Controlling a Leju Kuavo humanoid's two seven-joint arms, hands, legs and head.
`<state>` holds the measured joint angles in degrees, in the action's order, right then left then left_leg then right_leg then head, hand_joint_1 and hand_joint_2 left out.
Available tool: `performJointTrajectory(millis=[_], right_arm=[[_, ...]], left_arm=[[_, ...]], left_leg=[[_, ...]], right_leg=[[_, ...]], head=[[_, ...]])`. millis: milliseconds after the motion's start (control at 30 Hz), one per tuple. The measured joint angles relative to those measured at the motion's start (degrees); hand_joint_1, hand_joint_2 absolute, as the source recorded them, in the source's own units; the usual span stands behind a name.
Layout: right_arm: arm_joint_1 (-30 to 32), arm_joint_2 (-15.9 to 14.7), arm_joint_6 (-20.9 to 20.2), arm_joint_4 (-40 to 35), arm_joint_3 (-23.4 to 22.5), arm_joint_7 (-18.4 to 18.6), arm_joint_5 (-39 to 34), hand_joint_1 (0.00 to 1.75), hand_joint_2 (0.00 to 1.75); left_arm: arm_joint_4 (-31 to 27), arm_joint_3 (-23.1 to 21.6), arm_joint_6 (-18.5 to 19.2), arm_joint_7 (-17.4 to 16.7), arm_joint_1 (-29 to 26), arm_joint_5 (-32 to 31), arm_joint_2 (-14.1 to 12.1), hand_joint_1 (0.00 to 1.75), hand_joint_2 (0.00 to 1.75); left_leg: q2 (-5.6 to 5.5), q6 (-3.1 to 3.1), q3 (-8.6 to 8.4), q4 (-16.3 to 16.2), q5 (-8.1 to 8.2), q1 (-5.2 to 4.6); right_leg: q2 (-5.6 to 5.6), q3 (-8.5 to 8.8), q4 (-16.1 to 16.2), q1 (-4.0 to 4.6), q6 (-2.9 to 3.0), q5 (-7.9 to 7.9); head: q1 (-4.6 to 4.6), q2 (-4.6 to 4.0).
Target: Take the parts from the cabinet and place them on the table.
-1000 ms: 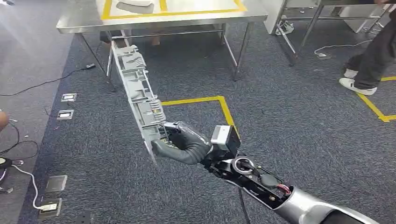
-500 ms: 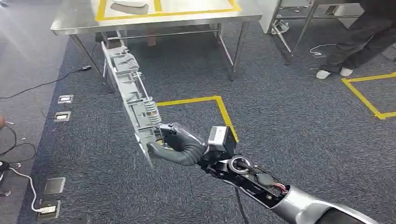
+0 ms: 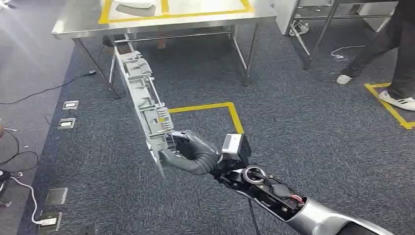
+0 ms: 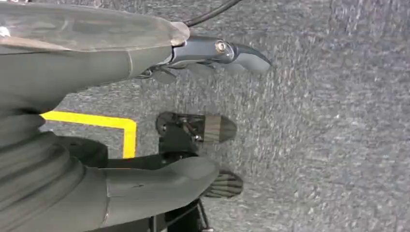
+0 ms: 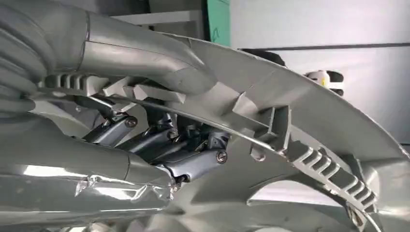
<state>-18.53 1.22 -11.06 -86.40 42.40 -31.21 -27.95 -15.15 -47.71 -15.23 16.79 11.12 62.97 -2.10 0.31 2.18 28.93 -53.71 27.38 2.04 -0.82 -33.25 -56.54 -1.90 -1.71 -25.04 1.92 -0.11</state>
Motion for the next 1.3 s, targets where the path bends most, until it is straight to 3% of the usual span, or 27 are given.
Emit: performJointTrajectory(millis=[33,67,167,200,233,267,333,367,433,467,533,567,633,667,700,733,800,867,900,967,1033,1100,1167,1200,1233,1267,1300], right_arm=[[0.1,0.0,0.1,0.0,0.0,0.0,0.0,1.75,1.75],[0.0,0.0,0.1,0.0,-0.2,0.0,0.0,1.75,1.75],[-0.1,0.0,0.0,0.0,-0.2,0.0,0.0,1.75,1.75],[0.0,0.0,0.0,0.0,-0.2,0.0,0.0,1.75,1.75],[0.1,0.0,0.0,0.0,-0.2,0.1,0.0,1.75,1.75],[0.2,0.0,0.0,0.0,-0.2,0.1,0.0,1.75,1.75],[0.1,0.0,0.0,0.0,-0.2,0.1,0.0,1.75,1.75],[0.1,0.0,0.0,0.0,-0.3,0.0,0.0,1.75,1.75],[-0.1,0.0,0.0,-0.2,-0.3,0.0,0.0,1.75,1.75],[-0.1,0.0,0.0,-0.2,-0.2,0.1,0.0,1.75,1.75],[0.0,0.0,0.2,-0.3,-0.3,0.1,0.0,1.75,1.75],[-0.1,0.0,0.4,-0.3,-0.3,0.1,0.0,1.75,1.75],[-0.3,0.0,0.4,-0.3,-0.3,0.0,0.0,1.75,1.75],[-0.2,0.0,0.5,-0.3,-0.3,0.0,0.0,1.75,1.75],[-0.2,0.0,0.5,-0.3,-0.3,0.0,0.0,1.75,1.75],[0.0,-0.1,0.5,-0.3,-0.3,0.1,0.0,1.75,1.75],[0.2,-0.2,0.7,-0.3,-0.3,0.1,0.0,1.75,1.75],[0.2,-0.2,0.9,-0.3,-0.3,0.1,0.0,1.75,1.75],[0.1,-0.2,1.0,-0.3,-0.4,0.0,0.0,1.75,1.75],[0.2,-0.2,1.0,-0.5,-0.5,-0.1,-0.1,1.75,1.75],[0.4,-0.2,1.3,-1.0,-0.6,-0.2,0.0,1.75,1.75],[0.5,-0.3,2.2,-1.5,-1.1,-0.7,0.0,1.75,1.75],[0.6,-0.5,2.4,-2.3,-1.7,-0.9,0.0,1.75,1.75],[0.7,-0.5,2.5,-2.5,-1.9,-1.0,0.0,1.75,1.75],[1.0,-0.7,2.6,-2.7,-2.1,-0.9,0.0,1.75,1.75],[1.3,-0.8,2.7,-2.9,-2.4,-0.9,0.0,1.75,1.75],[1.5,-0.9,2.8,-3.1,-2.6,-0.9,0.0,1.75,1.75]], left_arm=[[-0.1,0.0,0.2,0.0,0.0,-0.1,0.0,0.00,1.75],[-0.1,0.0,0.3,0.0,0.1,-0.2,0.0,0.00,1.75],[-0.1,0.0,0.3,0.0,0.1,-0.3,0.0,0.00,1.75],[-0.1,0.0,0.3,-0.1,0.0,-0.3,0.0,0.00,1.75],[-0.1,0.0,0.3,-0.1,-0.2,-0.3,-0.1,0.00,1.75],[-0.1,0.0,0.3,-0.1,-0.3,-0.3,-0.1,0.00,1.75],[-0.1,0.0,0.3,-0.1,-0.3,-0.3,-0.2,0.00,1.75],[-0.1,0.0,0.3,-0.1,-0.3,-0.3,-0.5,0.00,1.75],[-0.1,0.0,0.3,0.0,0.0,-0.4,-0.4,0.00,1.75],[-0.1,0.0,0.3,0.0,0.0,-0.4,-0.4,0.00,1.75],[-0.2,0.0,0.3,0.0,-0.2,-0.5,-0.2,0.00,1.75],[-0.2,0.0,0.3,0.0,-0.2,-0.5,-0.4,0.00,1.75],[-0.2,0.0,0.3,0.0,-0.1,-0.5,-0.4,0.00,1.75],[-0.2,0.0,0.3,0.0,-0.1,-0.5,-0.4,0.00,1.75],[-0.2,0.0,0.3,0.0,-0.2,-0.5,-0.3,0.00,1.75],[-0.2,0.0,0.3,0.0,-0.3,-0.6,-0.3,0.00,1.75],[-0.2,0.0,0.3,-0.1,-0.4,-0.5,-0.1,0.00,1.75],[-0.2,0.0,0.2,-0.1,-0.4,-0.5,0.0,0.00,1.75],[-0.2,0.0,0.1,-0.1,-0.3,-0.4,0.0,0.00,1.75],[-0.2,0.0,0.1,0.0,-0.2,-0.3,0.0,0.00,1.75],[-0.2,0.0,0.0,0.0,-0.1,-0.3,-0.1,0.00,1.75],[-0.2,0.0,-0.1,0.0,0.0,-0.3,0.0,0.00,1.75],[-0.2,0.0,-0.2,0.0,-0.1,-0.3,0.1,0.00,1.75],[-0.2,0.0,-0.2,0.0,-0.2,-0.3,0.1,0.00,1.75],[-0.2,0.0,-0.2,0.0,-0.3,-0.3,0.0,0.00,1.75],[-0.2,0.0,-0.2,0.0,-0.4,-0.3,0.0,0.00,1.75],[-0.2,0.0,-0.2,-0.1,-0.3,-0.3,0.0,0.00,1.75]], left_leg=[[0.01,0.19,0.05,-0.7,0.46,0.17],[0.00,0.03,1.58,-3.9,1.63,0.15],[-0.03,-0.31,11.24,-19.1,6.08,-0.29],[-0.03,-0.59,13.43,-21.3,5.67,-0.37],[-0.05,-1.06,14.15,-20.4,3.62,-0.60],[-0.09,-1.64,13.41,-16.9,0.37,-0.87],[-0.25,-3.18,9.88,-6.0,-6.90,-1.65],[-0.50,-3.82,8.73,-4.4,-6.41,-2.19],[-0.48,-3.47,7.73,-2.6,-5.16,-2.60],[-0.57,-3.81,7.32,-1.7,-4.82,-2.74],[-0.61,-4.14,5.28,-0.5,-4.60,-2.09],[-0.58,-4.48,4.39,-0.2,-4.25,-2.12],[-0.59,-4.73,3.36,-0.1,-3.43,-2.11],[-0.59,-4.76,2.71,-0.1,-2.80,-2.11],[-0.59,-4.77,1.99,-0.1,-2.23,-2.10],[-0.62,-4.72,1.13,-0.1,-1.59,-2.09],[-0.69,-4.49,-0.83,-0.1,-0.24,-2.04],[-0.63,-4.00,-2.20,-0.1,1.23,-2.05],[-0.79,-3.66,-2.90,-0.8,1.93,-2.31],[-0.63,-2.95,-3.14,-0.2,2.10,-2.35],[-0.68,-2.59,-2.72,-1.6,1.83,-2.46],[-0.62,-2.11,1.40,-8.7,1.97,-2.17],[-0.62,-1.65,7.43,-16.8,5.55,-1.98],[-0.62,-1.53,9.53,-18.7,7.36,-1.88],[-0.62,-1.51,10.75,-18.7,7.98,-1.75],[-0.62,-1.55,10.98,-16.5,7.07,-1.65],[-0.61,-1.57,10.24,-12.6,4.42,-1.61]], right_leg=[[-0.06,0.49,0.2,-0.10,0.53,-0.15],[-0.03,0.85,0.3,0.02,0.93,-0.41],[-0.11,1.70,0.3,0.68,1.75,-1.35],[-0.29,2.18,0.3,0.95,1.89,-1.75],[-0.56,2.85,0.3,1.19,1.92,-2.23],[-0.74,3.67,0.4,1.40,1.94,-2.79],[-0.91,5.32,0.4,1.63,1.88,-3.99],[-0.92,4.94,0.7,1.63,1.72,-4.49],[-1.12,5.36,1.3,1.43,1.06,-4.95],[-1.10,6.57,1.0,1.37,0.73,-4.60],[-0.69,6.69,1.3,1.23,0.22,-5.45],[-0.24,6.05,-1.1,1.41,0.12,-5.67],[0.09,0.34,-10.6,1.30,-0.42,-7.48],[0.17,-2.91,-15.0,1.29,-0.67,-9.35],[0.19,-5.06,-17.2,1.31,-0.79,-10.71],[0.28,-6.28,-17.1,1.29,-0.85,-10.86],[0.35,-5.41,-10.8,1.31,-0.76,-6.43],[0.76,-3.30,-1.0,1.38,-0.38,2.81],[0.88,-3.67,0.6,1.56,0.33,3.01],[0.55,-2.73,0.7,1.76,1.54,3.04],[0.35,-1.54,1.1,1.48,1.89,2.97],[0.40,-0.42,1.9,1.36,2.40,2.45],[0.20,0.44,2.1,1.37,2.50,1.72],[0.02,0.93,2.1,1.37,2.48,1.20],[-0.15,1.57,2.1,1.37,2.45,0.71],[-0.29,2.41,2.1,1.37,2.39,0.07],[-0.40,3.31,2.1,1.37,2.27,-0.55]], head=[[-0.31,0.00],[-0.77,0.00],[-1.40,0.00],[-1.44,0.00],[-1.40,0.00],[-1.49,0.00],[-1.55,0.00],[-1.44,0.00],[-1.60,0.00],[-1.53,0.00],[-1.51,0.00],[-1.18,-0.02],[-0.48,0.00],[-0.28,0.00],[-0.20,0.00],[0.13,0.00],[0.48,0.00],[0.83,0.00],[0.55,0.00],[0.15,0.00],[0.15,0.00],[-0.55,0.00],[-0.70,0.00],[-0.81,0.00],[-1.03,0.00],[-1.09,0.00],[-1.20,0.00]])
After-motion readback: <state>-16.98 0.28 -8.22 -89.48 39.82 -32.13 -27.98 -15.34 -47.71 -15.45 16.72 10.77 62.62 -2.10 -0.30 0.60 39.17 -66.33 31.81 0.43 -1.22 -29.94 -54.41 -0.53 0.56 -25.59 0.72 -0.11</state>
